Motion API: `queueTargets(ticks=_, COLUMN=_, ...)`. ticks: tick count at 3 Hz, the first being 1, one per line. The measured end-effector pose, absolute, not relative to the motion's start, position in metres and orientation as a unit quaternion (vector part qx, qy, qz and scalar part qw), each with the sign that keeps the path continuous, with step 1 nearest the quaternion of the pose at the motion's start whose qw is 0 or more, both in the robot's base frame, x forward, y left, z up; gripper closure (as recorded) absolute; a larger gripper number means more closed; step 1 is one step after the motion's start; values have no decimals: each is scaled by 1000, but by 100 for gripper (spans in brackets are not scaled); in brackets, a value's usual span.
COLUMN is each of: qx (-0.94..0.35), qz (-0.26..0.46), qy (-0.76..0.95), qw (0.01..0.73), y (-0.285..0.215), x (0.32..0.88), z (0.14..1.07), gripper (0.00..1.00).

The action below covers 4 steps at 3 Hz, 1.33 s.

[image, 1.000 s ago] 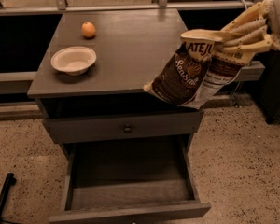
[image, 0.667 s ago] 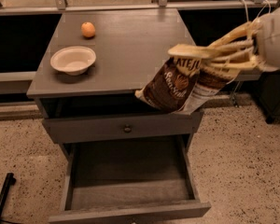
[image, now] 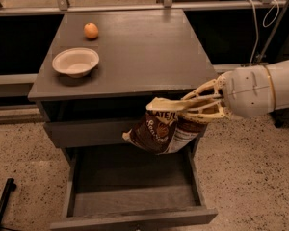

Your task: Place brown chip bag into middle drawer

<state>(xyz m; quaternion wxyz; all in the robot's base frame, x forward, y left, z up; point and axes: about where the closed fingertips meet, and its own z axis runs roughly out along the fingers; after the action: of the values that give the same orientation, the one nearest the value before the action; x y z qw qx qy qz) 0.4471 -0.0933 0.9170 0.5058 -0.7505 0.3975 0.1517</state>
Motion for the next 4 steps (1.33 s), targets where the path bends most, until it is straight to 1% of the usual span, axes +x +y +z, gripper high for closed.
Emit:
queueTargets(ticks=1, qx=-748, qz=154, qy=399, qw=507, y=-92, x=449, z=911, gripper=100)
queueTargets(ticks=2, qx=-730, qz=168, qy=411, qw=519, y=-84, x=463, z=869, gripper=100)
queueTargets(ticks=3, qx=-716, qz=166, qy=406, qw=543, y=-72, x=466, z=789, gripper=100)
queueTargets(ticks=4, qx=-722, qz=136, qy=379, qw=563, y=-64, x=472, z=721, gripper=100)
